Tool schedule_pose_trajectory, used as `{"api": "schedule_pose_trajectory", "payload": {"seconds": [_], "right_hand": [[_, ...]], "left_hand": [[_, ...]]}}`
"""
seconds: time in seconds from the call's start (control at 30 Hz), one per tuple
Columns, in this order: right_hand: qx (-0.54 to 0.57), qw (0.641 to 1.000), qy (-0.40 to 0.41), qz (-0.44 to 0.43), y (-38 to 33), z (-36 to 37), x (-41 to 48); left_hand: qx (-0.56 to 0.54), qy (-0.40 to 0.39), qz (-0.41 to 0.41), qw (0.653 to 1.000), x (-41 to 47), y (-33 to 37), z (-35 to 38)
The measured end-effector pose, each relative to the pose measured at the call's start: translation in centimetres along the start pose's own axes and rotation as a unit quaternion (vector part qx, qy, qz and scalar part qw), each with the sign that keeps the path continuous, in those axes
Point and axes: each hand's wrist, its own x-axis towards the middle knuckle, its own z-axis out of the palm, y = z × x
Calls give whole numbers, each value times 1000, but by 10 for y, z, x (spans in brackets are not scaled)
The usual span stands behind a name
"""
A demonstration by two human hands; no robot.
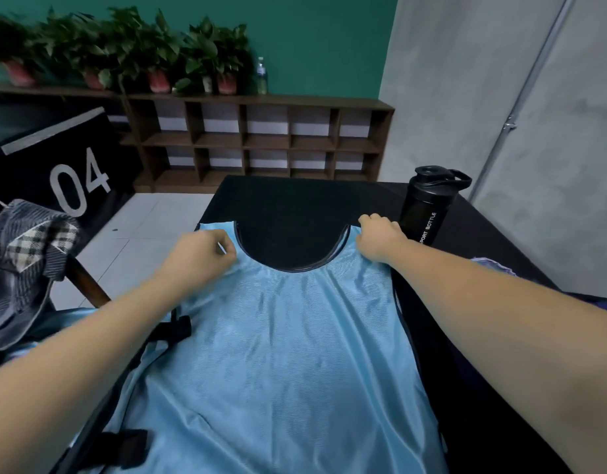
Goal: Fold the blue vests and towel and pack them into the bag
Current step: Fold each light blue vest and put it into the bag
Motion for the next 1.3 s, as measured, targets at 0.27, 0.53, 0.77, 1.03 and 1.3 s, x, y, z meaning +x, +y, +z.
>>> {"api": "schedule_pose_trajectory", "payload": {"seconds": [0.27, 0.53, 0.77, 1.03, 1.3], "right_hand": [[-27, 999, -22, -7, 1, -11, 15], [21, 999, -31, -39, -1, -32, 16], [100, 993, 26, -61, -2, -78, 15], [233, 962, 125, -68, -6, -141, -10], [305, 941, 45, -138, -13, -185, -93]], "left_hand": [[78, 51, 31, 995, 104, -46, 10], [124, -65, -7, 990, 137, -50, 14], [100, 5, -15, 995, 125, -40, -29], [45, 105, 26, 993, 87, -9, -121], [61, 28, 58, 996, -1, 12, -179]]}}
